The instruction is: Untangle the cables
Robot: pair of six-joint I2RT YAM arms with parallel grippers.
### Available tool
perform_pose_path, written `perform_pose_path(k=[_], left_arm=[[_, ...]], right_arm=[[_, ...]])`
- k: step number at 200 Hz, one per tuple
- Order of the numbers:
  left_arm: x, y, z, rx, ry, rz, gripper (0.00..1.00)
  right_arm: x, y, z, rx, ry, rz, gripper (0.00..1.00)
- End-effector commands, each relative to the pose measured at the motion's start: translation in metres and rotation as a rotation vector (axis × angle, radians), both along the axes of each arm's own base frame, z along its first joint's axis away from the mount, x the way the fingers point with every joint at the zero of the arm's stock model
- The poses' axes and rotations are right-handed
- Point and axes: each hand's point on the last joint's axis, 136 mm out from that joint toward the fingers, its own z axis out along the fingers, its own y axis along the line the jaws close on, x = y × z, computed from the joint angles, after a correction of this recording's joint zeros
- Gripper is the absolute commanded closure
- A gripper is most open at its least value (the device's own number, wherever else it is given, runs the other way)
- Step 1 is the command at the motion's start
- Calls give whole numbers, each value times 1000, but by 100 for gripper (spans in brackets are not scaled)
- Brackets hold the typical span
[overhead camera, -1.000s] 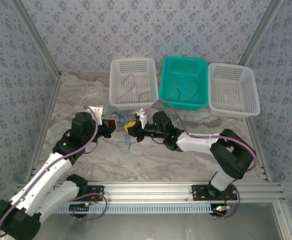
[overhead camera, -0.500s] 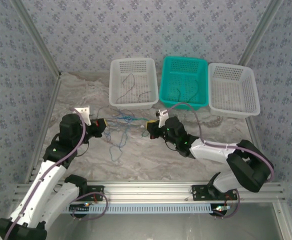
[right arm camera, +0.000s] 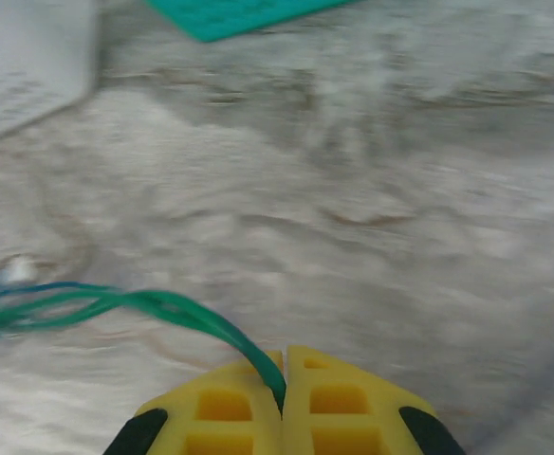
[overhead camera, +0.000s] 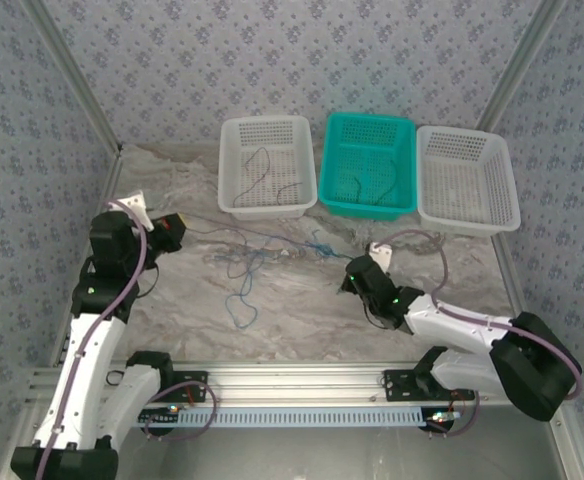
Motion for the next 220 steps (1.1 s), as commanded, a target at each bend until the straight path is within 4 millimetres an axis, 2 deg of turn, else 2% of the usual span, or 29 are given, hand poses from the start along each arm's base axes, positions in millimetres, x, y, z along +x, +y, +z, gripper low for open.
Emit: perform_pose_path(k=[1, 26, 62, 99, 115, 149, 169, 184, 197, 212, 220], left_arm=[[9, 27, 54, -54, -166, 127, 100], [7, 39, 52, -90, -169, 171, 100], [-6, 84, 57, -79, -157, 328, 100], [-8, 95, 55, -102, -138, 358, 100], [-11, 106, 56, -88, -136, 413, 100], [-27, 158, 68, -25, -82, 634, 100], [-30, 183, 70, 15, -40, 728, 100], [-29, 188, 74, 29, -42, 748, 100], [-25, 185, 78, 22, -62, 721, 100], [-22, 185, 75, 3, -57, 719, 100], [-26, 195, 72, 5, -46, 762, 100]], right_arm=[[-20, -60, -24, -192, 86, -170, 100], [-20, -62, -25, -229, 114, -164, 100], [-26, -79, -33, -211, 160, -253, 100], [-28, -87, -31, -183, 187, -328, 100], [-34, -101, -32, -162, 227, -421, 100], [-45, -132, -27, -64, 275, -656, 100], [-41, -144, -24, -31, 267, -721, 100], [-40, -154, -24, -22, 275, -758, 100], [-35, -158, -22, -15, 275, -745, 100], [-37, -163, -20, -24, 270, -752, 100], [-41, -168, -21, -27, 280, -777, 100]])
